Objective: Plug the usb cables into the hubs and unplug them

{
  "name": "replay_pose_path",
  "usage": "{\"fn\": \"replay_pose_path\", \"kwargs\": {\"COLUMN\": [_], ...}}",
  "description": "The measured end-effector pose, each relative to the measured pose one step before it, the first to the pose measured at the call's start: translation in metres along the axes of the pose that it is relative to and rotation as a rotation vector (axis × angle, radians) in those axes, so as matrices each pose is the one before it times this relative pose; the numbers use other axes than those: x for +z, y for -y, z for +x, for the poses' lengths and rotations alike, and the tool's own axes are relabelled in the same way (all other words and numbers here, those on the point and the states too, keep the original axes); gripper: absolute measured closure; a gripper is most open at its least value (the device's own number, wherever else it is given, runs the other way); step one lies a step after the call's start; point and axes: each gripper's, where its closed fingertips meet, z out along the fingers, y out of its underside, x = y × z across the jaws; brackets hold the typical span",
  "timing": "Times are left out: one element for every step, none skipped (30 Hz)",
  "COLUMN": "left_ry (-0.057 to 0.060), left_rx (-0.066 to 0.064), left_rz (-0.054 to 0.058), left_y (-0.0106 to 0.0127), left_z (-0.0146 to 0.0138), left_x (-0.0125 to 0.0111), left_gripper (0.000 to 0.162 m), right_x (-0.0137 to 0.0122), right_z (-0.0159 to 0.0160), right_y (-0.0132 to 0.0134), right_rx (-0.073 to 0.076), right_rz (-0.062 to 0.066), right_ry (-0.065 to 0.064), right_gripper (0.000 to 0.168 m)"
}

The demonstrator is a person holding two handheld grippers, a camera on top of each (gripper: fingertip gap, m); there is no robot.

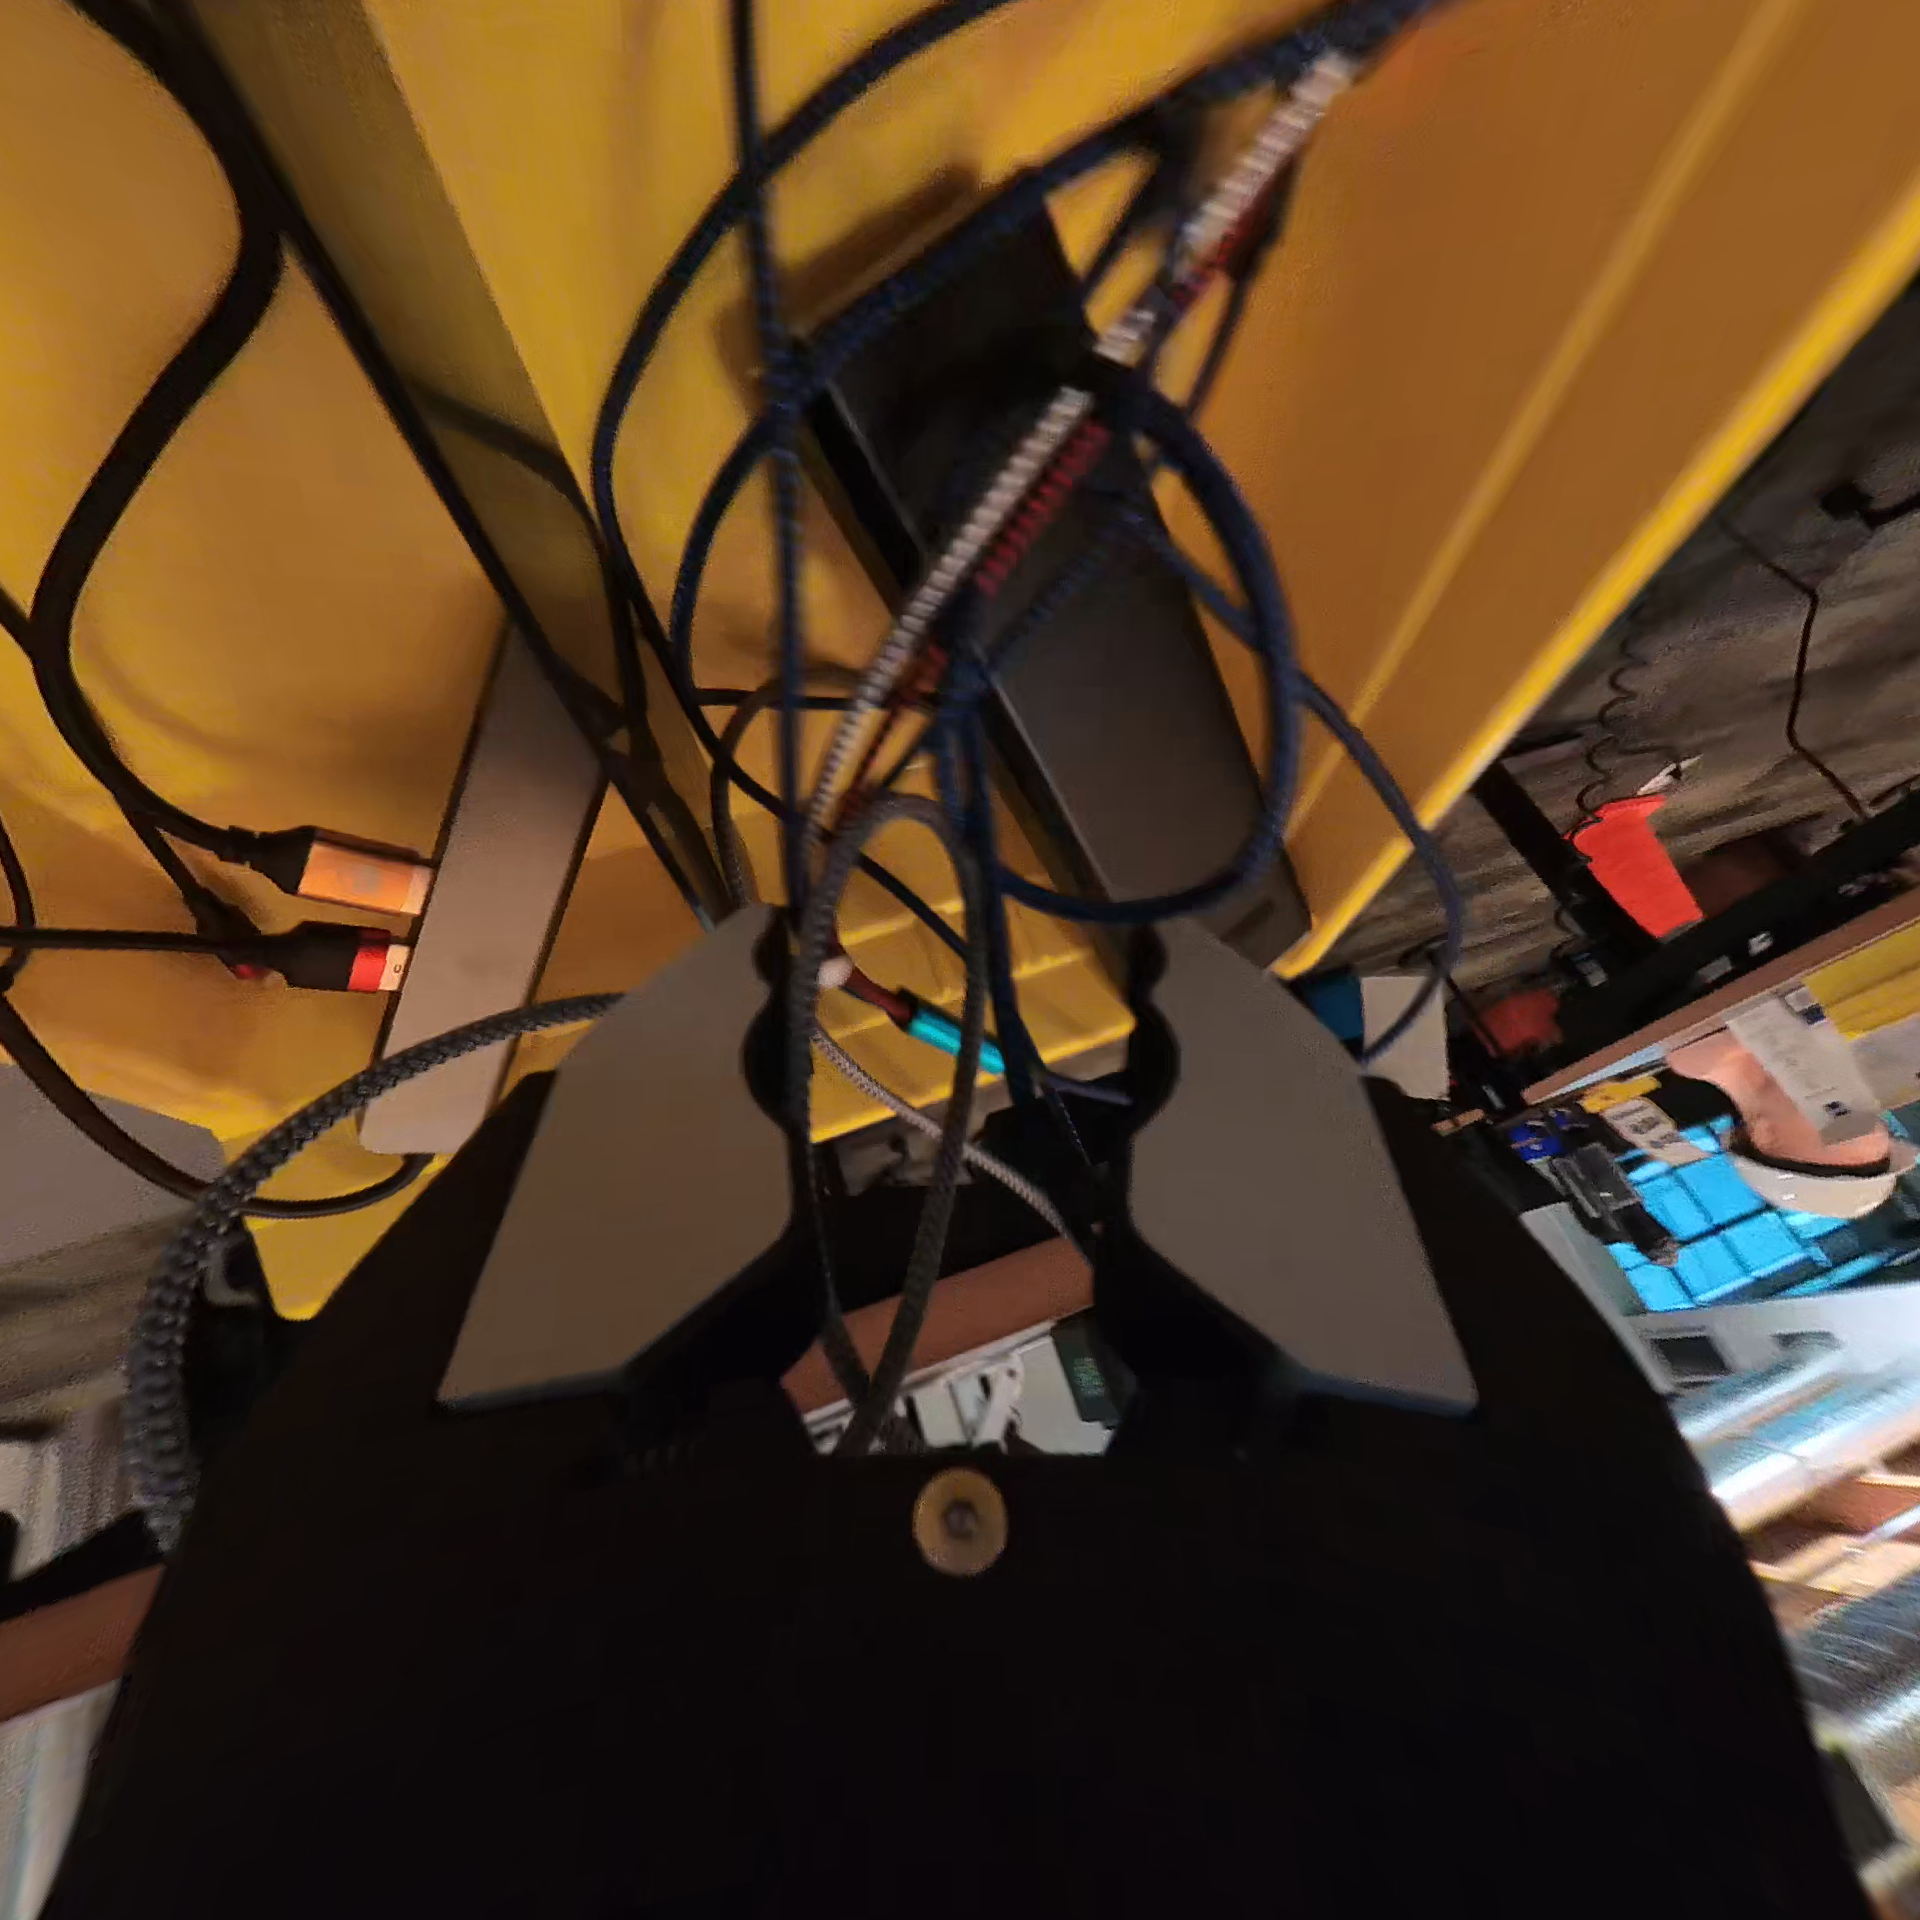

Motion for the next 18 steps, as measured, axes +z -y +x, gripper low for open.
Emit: {"fn": "replay_pose_path", "kwargs": {"left_ry": [-0.0040, -0.0034, -0.0027, -0.0030, -0.0041, -0.0056, -0.0046, -0.0034, -0.0072, -0.0115, -0.0140, -0.0171, -0.0163, -0.0088, 0.0048, 0.0193, 0.0371, 0.0550], "left_rx": [-0.0017, -0.0001, 0.0005, 0.0001, -0.0001, 0.0005, 0.0017, 0.0032, 0.0039, 0.0044, 0.0082, 0.0192, 0.0334, 0.0408, 0.0345, 0.0237, 0.0141, 0.0040], "left_rz": [-0.0004, -0.0011, -0.0012, -0.0014, -0.0017, -0.0021, -0.0027, -0.0025, -0.0012, -0.0006, -0.0011, 0.0033, 0.0166, 0.0334, 0.0398, 0.0320, 0.0253, 0.0180], "left_y": [-0.00019, -0.00038, -0.00025, -0.00038, -0.00040, -0.00039, -0.00040, -0.00038, -0.00025, -0.00030, -0.00052, 0.00025, 0.00236, 0.00553, 0.00818, 0.00932, 0.01070, 0.01223], "left_z": [0.00052, 0.00078, 0.00067, 0.00081, 0.00090, 0.00108, 0.00093, 0.00076, 0.00147, 0.00241, 0.00330, 0.00485, 0.00614, 0.00610, 0.00458, 0.00192, -0.00154, -0.00479], "left_x": [0.00006, 0.00025, 0.00026, 0.00042, 0.00033, 0.00043, 0.00035, 0.00026, 0.00022, 0.00040, 0.00065, 0.00076, 0.00089, 0.00118, 0.00222, 0.00365, 0.00595, 0.00814], "left_gripper": [0.136, 0.136, 0.136, 0.136, 0.136, 0.136, 0.136, 0.135, 0.133, 0.129, 0.126, 0.125, 0.125, 0.123, 0.122, 0.119, 0.110, 0.104], "right_x": [-0.00491, -0.00718, -0.00918, -0.01050, -0.01124, -0.01157, -0.01116, -0.01099, -0.01113, -0.01181, -0.01262, -0.01366, -0.01454, -0.01478, -0.01451, -0.01473, -0.01513, -0.01514], "right_z": [0.00079, -0.00028, -0.00039, 0.00133, 0.00258, 0.00140, 0.00104, 0.00301, 0.00307, 0.00188, 0.00058, -0.00047, -0.00202, -0.00386, -0.00558, -0.00773, -0.01015, -0.01076], "right_y": [-0.00463, -0.00174, 0.00204, 0.00414, 0.00555, 0.00742, 0.00812, 0.00798, 0.00753, 0.00715, 0.00827, 0.00919, 0.00852, 0.00760, 0.00607, 0.00135, -0.00465, -0.00788], "right_rx": [0.0289, 0.0269, 0.0366, 0.0531, 0.0680, 0.0715, 0.0725, 0.0633, 0.0560, 0.0455, 0.0373, 0.0374, 0.0441, 0.0533, 0.0583, 0.0496, 0.0155, -0.0005], "right_rz": [0.0298, 0.0587, 0.0860, 0.0961, 0.0976, 0.1007, 0.0959, 0.0863, 0.0778, 0.0705, 0.0754, 0.0809, 0.0790, 0.0797, 0.0830, 0.0717, 0.0578, 0.0552], "right_ry": [0.0090, 0.0127, 0.0133, 0.0042, -0.0007, 0.0097, 0.0097, -0.0071, -0.0165, -0.0167, -0.0181, -0.0213, -0.0223, -0.0241, -0.0297, -0.0335, -0.0326, -0.0470], "right_gripper": [0.098, 0.098, 0.098, 0.097, 0.095, 0.093, 0.092, 0.090, 0.087, 0.085, 0.084, 0.084, 0.079, 0.075, 0.077, 0.079, 0.077, 0.074]}}
